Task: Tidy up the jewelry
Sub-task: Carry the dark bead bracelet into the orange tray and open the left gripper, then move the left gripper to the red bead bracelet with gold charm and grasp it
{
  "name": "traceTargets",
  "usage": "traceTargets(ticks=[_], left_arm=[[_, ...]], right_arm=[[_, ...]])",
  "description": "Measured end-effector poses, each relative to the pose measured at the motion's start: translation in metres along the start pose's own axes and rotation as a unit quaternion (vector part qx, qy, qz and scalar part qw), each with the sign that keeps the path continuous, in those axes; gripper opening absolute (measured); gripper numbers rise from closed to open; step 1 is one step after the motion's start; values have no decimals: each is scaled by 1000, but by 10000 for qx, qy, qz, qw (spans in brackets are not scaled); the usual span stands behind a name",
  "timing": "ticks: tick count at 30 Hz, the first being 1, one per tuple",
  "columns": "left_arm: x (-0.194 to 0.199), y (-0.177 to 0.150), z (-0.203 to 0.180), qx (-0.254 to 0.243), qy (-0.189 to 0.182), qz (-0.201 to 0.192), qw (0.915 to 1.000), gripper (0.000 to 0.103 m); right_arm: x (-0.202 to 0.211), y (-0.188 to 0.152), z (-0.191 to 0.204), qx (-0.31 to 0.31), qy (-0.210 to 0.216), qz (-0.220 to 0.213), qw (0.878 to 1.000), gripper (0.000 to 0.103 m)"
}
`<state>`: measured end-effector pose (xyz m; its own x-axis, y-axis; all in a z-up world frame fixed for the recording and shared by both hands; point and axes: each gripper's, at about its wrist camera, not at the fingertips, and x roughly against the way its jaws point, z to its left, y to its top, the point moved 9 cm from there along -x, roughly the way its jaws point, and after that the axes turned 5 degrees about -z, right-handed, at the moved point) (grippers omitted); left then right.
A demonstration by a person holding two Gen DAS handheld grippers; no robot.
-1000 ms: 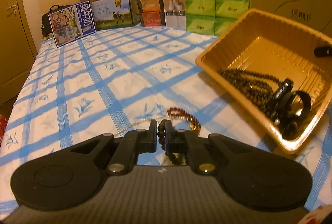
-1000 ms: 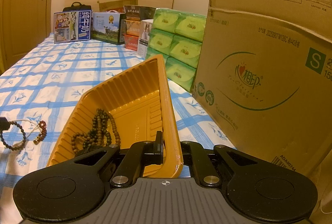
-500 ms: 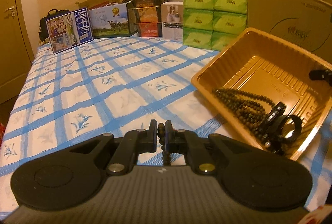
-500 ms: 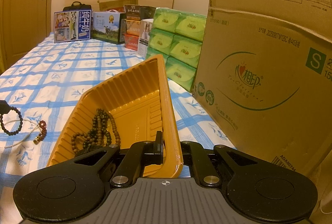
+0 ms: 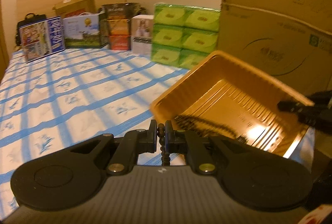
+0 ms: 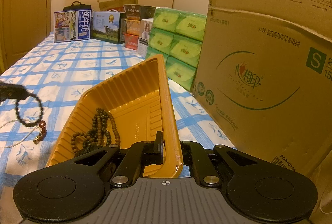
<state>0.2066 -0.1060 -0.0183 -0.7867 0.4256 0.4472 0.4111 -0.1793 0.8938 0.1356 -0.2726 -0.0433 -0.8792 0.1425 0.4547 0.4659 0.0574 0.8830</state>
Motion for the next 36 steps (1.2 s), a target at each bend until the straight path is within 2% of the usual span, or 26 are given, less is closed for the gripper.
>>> traceTargets(ticks=[8, 20, 26, 36], left_arm=[[-26, 20, -49, -100, -601, -49, 9981, 6], [-54, 18, -96, -373, -923, 61, 9950, 7], [-57, 9, -92, -343, -928, 215, 9949, 9], [-42, 1, -51, -226, -560, 223, 9979, 9]], right_arm=[[0, -1, -1, -28, 6, 7, 10000, 6], [0, -2, -2, -51, 22, 5, 10000, 6], [0, -1, -3, -58, 29, 8, 10000, 6], [0, -2, -2, -60, 32, 7, 10000, 6]])
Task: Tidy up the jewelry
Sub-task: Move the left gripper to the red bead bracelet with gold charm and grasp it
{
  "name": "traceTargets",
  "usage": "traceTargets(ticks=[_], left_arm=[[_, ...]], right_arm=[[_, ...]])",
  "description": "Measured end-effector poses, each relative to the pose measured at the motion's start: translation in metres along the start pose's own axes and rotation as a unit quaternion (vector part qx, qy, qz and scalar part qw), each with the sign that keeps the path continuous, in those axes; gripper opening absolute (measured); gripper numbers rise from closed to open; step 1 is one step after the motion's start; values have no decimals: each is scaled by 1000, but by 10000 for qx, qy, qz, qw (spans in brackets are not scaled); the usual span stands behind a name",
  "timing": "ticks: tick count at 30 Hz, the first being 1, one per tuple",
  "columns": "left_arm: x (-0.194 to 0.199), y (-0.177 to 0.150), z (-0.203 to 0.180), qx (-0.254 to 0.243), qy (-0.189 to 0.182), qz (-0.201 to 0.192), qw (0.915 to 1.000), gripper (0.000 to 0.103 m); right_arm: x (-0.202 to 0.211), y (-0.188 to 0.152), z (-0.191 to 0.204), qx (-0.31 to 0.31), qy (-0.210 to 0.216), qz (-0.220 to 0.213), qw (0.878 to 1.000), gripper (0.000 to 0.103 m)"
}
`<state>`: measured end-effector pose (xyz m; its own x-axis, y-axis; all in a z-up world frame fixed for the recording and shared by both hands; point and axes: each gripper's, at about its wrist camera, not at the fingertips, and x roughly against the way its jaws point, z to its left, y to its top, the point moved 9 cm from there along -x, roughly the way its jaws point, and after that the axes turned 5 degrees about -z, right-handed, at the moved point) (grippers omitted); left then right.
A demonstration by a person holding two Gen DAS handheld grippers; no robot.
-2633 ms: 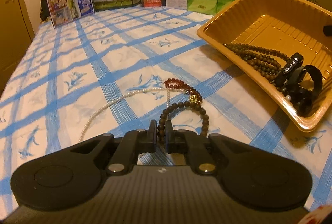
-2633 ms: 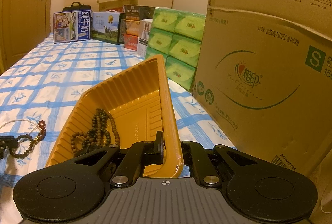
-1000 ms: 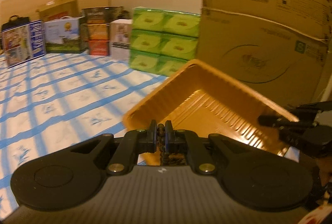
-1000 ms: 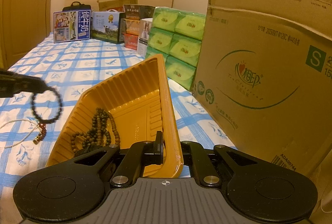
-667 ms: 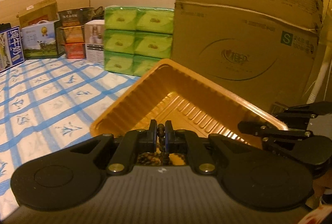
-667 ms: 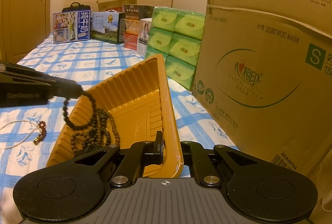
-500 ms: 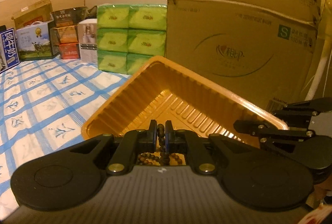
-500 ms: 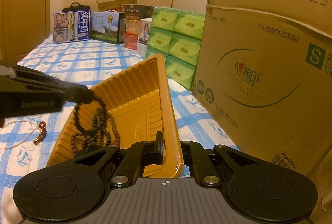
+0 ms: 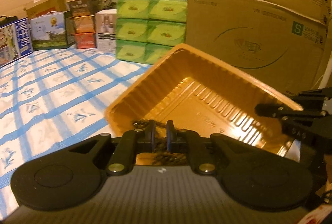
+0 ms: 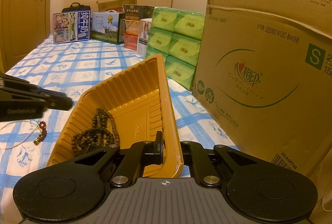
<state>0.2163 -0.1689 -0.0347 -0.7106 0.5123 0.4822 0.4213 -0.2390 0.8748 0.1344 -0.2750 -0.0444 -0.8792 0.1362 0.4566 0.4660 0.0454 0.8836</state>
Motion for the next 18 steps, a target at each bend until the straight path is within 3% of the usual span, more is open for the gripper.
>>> traceTargets(ticks=[6, 12, 18], left_arm=[[28, -19, 56, 200, 613, -8, 9979, 9], [50, -61, 117, 444, 1348, 254, 9896, 10], [49, -83, 128, 552, 1461, 423, 9868, 10]], right_arm=[[-1, 0, 0, 11, 3, 6, 10000, 6], [-1, 0, 0, 13, 4, 7, 10000, 6], [-2, 1, 0, 30, 2, 7, 10000, 6]])
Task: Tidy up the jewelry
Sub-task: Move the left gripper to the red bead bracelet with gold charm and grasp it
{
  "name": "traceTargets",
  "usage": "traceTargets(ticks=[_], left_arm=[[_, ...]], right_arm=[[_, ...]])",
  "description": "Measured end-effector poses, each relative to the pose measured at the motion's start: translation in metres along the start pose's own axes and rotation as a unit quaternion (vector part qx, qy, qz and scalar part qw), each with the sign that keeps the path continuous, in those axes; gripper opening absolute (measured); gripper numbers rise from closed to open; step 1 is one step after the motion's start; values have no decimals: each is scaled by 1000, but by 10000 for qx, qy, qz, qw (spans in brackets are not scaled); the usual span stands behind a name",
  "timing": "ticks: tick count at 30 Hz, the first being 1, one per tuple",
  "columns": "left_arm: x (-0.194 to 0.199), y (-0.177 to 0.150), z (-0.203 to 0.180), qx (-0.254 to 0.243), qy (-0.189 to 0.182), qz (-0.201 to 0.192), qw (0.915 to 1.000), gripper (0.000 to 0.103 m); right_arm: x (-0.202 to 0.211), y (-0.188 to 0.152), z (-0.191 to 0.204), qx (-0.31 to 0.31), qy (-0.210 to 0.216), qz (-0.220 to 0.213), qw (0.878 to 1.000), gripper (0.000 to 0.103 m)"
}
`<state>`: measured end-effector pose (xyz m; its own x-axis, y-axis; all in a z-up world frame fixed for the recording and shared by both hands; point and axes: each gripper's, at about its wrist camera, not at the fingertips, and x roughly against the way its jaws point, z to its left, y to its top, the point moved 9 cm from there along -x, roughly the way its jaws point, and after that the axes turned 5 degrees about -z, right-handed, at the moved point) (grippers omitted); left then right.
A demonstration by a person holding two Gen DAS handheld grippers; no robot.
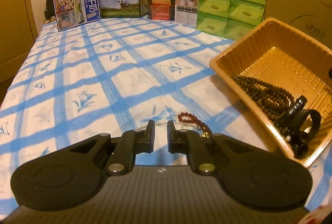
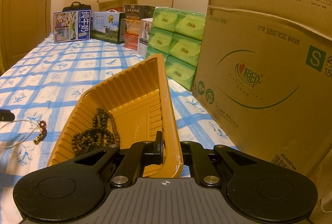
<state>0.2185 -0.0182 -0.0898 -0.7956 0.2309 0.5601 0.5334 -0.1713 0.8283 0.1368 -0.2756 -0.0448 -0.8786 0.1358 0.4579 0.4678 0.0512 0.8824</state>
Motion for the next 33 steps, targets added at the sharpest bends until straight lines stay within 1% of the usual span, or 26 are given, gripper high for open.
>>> traceTargets(ticks=[4, 6, 9, 13, 20, 25, 27, 33], left_arm=[[-6, -5, -21, -85, -179, 14, 9998, 10], [-10, -8, -33, -133, -268, 40, 9995, 16], [-18, -12, -45, -183, -368, 99, 9991, 20], [-26, -19, -56, -253, -460, 186, 9984, 20], [-41, -26, -62, -332, -433, 305, 9980, 21], [-43, -26, -63, -426, -411, 314, 9978, 21], [-41, -25, -63, -461, -407, 319, 9976, 13], [-28, -21, -62, -510, -406, 197, 9977, 13]], right_arm=[[-1, 0, -1, 21, 0, 9, 10000, 6], [-2, 0, -1, 32, -3, 12, 10000, 6], [-1, -1, 0, 33, -7, 9, 10000, 6], [-1, -1, 0, 30, -15, 9, 10000, 6], [-1, -1, 0, 30, -13, 12, 10000, 6], [-2, -2, -1, 34, -22, 25, 10000, 6], [-2, -2, -1, 39, -22, 23, 10000, 6], [-2, -3, -1, 31, -17, 18, 10000, 6]])
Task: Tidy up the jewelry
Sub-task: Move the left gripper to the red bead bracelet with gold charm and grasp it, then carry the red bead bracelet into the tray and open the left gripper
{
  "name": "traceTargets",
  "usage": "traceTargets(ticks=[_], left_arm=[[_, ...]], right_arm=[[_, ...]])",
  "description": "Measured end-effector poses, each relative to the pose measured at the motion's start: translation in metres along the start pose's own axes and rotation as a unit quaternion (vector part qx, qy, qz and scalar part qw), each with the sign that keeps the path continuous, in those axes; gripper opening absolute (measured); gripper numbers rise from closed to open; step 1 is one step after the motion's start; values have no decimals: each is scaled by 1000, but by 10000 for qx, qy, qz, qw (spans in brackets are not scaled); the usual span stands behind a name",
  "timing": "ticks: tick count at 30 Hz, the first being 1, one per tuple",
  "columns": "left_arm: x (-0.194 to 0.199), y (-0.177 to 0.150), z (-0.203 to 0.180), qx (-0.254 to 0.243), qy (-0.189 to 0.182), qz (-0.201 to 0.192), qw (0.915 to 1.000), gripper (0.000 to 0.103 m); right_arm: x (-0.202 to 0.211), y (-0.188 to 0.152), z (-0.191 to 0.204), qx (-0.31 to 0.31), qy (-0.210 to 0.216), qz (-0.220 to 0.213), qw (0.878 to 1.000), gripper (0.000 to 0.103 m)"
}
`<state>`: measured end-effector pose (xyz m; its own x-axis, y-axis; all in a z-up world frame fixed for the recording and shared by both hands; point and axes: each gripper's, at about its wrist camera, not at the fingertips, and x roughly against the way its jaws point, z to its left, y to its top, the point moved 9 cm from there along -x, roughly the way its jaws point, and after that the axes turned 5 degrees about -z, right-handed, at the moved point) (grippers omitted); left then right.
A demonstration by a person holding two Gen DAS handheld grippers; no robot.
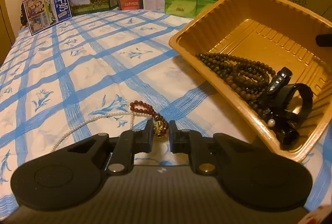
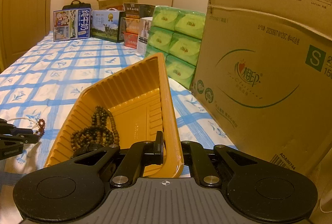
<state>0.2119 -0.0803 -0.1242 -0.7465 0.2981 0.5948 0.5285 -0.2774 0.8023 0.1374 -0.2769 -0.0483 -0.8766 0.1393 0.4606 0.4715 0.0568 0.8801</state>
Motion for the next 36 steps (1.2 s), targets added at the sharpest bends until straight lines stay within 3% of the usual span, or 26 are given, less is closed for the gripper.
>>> traceTargets(ticks=[14, 19, 20, 36], left_arm=[[33, 39, 6, 31, -1, -469, 9989, 13], [38, 48, 3, 99, -74, -528, 9985, 13], [38, 49, 2, 97, -89, -530, 9985, 6], [45, 62, -9, 20, -225, -652, 9976, 5]], right_arm=[[0, 0, 0, 22, 2, -7, 10000, 6], [0, 0, 0, 16, 4, -5, 10000, 6], [0, 0, 0, 18, 3, -4, 10000, 6], [0, 0, 0, 14, 1, -5, 10000, 6]])
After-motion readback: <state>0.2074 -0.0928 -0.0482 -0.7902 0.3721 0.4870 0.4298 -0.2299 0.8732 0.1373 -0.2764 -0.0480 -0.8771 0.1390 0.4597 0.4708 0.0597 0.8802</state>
